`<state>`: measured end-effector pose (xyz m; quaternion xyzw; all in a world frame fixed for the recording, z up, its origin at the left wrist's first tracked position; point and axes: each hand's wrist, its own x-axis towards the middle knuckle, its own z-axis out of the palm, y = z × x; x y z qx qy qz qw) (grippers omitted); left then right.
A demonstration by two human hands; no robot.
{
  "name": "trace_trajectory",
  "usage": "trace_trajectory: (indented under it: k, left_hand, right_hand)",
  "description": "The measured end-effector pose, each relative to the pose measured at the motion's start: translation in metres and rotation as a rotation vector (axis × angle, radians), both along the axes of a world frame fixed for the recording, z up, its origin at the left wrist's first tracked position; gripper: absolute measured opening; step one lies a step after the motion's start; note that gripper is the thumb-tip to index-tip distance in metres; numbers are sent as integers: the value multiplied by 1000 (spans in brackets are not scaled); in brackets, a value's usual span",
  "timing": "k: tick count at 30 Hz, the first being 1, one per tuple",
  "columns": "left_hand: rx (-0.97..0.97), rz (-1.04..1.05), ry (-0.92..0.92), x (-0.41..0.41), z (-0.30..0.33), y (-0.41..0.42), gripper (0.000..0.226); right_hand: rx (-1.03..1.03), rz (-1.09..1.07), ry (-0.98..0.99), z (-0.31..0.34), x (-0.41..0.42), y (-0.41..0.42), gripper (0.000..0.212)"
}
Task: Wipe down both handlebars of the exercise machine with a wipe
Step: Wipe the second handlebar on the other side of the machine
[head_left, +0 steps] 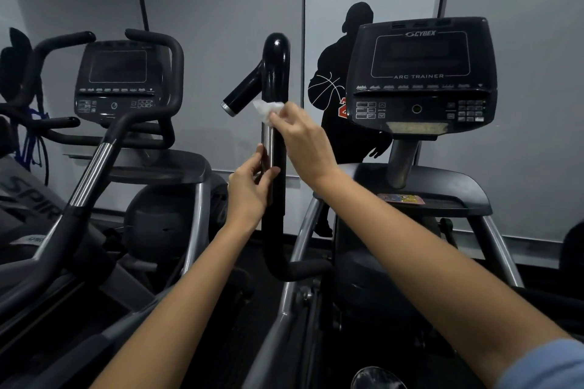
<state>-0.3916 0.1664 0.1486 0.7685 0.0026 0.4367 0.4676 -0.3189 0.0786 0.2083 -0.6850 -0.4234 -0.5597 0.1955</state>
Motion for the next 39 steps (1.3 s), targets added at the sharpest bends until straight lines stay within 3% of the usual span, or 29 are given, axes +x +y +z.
trace_trajectory:
  k: [4, 8, 14, 18, 24, 29, 36, 39]
  left_hand:
    - [-19, -54, 0, -3, -7, 2, 57]
    - [-126, -83, 28, -10, -39, 3, 69]
    - [-112, -73, 83, -17, -70, -3, 62]
    - [-117, -52, 72, -14, -73, -2, 60]
    - [-140, -61, 78, -12, -72, 0, 60]
    - [-131, -55, 82, -13, -74, -1, 58]
    - [-112, -21, 100, -13, -72, -2, 59]
    - [-114, -27, 92, -14, -71, -3, 59]
  right_hand:
    - [-71, 52, 18, -29, -7, -13, 34]
    - [-15, 35, 43, -1, -1, -5, 25]
    - [79, 98, 75, -19, 3, -4, 37]
    - [6, 101, 72, -37, 0, -8, 45]
    - [48, 22, 2, -4, 0, 1, 39]
    - [-73, -7, -14, -41, -11, -9, 45]
    - [-118, -162, -70, -1, -17, 1, 35]
    - [-165, -164, -130, -22, -20, 0, 25]
